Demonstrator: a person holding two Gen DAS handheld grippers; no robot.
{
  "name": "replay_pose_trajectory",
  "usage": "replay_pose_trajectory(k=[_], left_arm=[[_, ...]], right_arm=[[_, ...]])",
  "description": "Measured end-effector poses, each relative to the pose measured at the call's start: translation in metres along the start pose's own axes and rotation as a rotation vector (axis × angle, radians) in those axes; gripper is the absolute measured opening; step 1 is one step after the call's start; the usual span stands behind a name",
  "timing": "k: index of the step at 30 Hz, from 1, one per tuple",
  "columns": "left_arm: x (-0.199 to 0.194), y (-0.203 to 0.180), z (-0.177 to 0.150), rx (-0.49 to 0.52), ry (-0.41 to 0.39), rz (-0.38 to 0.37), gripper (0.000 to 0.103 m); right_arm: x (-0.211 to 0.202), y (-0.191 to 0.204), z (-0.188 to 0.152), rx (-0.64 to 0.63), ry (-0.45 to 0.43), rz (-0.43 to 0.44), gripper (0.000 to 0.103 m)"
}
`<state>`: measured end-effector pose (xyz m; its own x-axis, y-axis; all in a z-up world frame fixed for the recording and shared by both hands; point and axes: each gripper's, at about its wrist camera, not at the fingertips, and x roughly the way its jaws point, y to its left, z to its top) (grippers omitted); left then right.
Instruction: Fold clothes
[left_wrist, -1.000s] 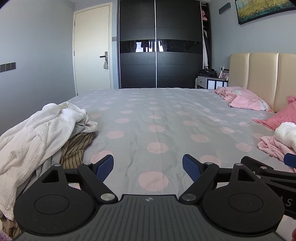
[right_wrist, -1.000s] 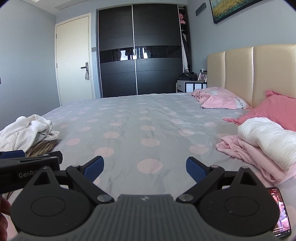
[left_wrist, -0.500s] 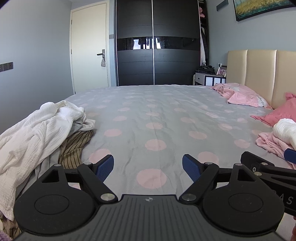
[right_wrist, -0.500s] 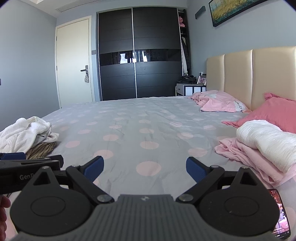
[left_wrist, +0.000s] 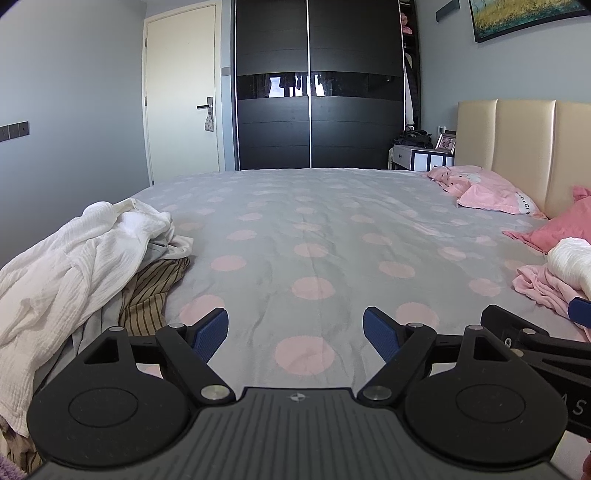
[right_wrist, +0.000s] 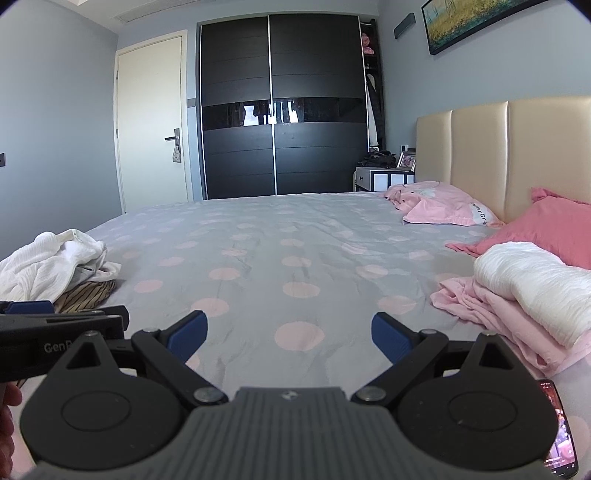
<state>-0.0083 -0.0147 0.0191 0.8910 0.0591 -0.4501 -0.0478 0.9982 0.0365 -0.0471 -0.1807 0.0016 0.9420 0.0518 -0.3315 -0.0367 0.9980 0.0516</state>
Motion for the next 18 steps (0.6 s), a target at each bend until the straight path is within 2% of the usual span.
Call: replay_pose_trajectory(k=[18], left_arm=[[-0.0002, 0.0077, 0.0001, 0.015, 0.015, -0.008, 0.080]], right_arm=[[-0.0055, -0.0015, 0.0017, -0.017, 0.009, 0.024, 0.097]])
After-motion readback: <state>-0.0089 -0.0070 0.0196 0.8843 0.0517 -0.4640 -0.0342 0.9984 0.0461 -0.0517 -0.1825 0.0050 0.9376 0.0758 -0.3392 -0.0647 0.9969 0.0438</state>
